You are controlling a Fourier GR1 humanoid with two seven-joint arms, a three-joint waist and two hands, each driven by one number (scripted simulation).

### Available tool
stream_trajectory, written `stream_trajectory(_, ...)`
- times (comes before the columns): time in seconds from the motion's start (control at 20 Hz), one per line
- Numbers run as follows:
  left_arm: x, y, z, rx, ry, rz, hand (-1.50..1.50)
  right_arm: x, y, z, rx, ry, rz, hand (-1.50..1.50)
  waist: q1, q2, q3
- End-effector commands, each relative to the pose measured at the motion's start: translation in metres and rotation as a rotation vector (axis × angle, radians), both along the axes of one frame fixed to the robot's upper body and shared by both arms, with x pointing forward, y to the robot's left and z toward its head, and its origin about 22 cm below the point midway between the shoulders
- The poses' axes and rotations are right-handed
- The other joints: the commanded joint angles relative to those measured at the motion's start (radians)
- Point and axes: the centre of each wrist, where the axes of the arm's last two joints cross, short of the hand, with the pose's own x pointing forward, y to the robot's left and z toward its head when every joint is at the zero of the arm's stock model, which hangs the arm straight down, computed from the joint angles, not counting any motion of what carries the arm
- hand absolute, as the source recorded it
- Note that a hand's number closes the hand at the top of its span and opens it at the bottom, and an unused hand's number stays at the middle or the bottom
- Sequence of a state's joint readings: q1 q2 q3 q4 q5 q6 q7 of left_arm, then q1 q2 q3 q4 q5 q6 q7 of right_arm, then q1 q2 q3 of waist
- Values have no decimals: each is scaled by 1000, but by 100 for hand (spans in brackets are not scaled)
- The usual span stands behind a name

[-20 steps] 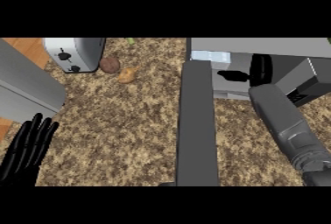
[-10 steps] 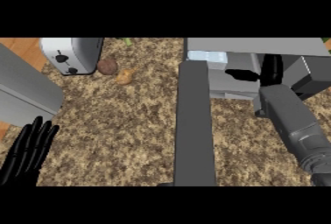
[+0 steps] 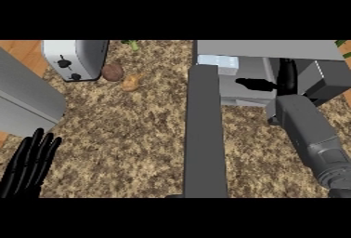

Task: Pick up the milk, place it into the microwave and close the microwave

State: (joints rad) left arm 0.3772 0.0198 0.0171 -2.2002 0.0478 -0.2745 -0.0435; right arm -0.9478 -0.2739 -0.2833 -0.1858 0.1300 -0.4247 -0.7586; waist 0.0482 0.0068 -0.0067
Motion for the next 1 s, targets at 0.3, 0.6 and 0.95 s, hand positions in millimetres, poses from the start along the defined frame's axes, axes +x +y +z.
stream_trajectory(0.3,-5,-10,-2,-23,4,-25,-150,-42,-17,-56,161,94,148,-150,-38,-6,7)
stream_trajectory(0.6,1,-1,-1,-26,21,0,-150,-80,-2,-102,208,163,110,-150,-56,-10,6)
stream_trajectory(0.95,-7,-11,-17,-32,34,-38,-150,-108,17,-130,309,192,149,-150,-45,-9,6)
